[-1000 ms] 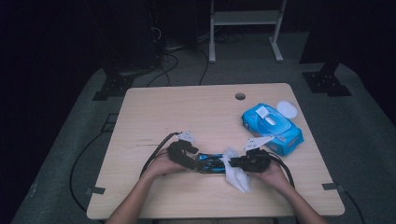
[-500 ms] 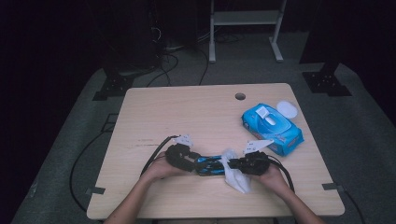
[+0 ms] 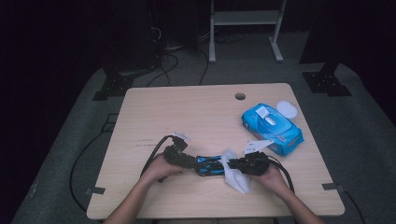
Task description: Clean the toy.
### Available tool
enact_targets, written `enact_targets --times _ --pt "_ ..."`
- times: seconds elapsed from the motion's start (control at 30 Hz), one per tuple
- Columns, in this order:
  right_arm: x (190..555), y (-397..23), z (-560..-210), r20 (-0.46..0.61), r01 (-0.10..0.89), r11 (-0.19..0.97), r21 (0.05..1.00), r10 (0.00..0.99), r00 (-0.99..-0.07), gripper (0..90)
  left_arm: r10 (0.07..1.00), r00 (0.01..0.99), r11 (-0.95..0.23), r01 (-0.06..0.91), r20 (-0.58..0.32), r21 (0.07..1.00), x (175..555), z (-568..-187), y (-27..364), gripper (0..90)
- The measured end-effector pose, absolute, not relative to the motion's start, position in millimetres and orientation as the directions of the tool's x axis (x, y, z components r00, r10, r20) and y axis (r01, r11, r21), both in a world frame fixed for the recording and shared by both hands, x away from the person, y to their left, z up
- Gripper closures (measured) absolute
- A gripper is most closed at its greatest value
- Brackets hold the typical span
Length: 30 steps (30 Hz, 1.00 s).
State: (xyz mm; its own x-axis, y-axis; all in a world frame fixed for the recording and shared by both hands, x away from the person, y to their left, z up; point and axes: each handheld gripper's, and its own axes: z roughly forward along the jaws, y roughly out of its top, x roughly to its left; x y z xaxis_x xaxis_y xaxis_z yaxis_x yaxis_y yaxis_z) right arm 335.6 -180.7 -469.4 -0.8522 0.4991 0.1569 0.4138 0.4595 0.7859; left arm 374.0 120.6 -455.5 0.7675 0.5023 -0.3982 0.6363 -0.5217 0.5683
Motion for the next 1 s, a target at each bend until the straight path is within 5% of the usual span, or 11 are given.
enact_targets --times 0.4,1.0 --pt "334 -183 -462 0.142 0.403 0.500 0.766 0.479 -0.866 82.6 0.470 0.800 -0.516 0.592 -0.373 0.619 372 -459 122 58.6" --pt "322 -181 -465 0.200 0.427 0.470 0.773 0.458 -0.866 82.4 0.461 0.860 -0.521 0.461 -0.218 0.719 357 -459 122 58.8"
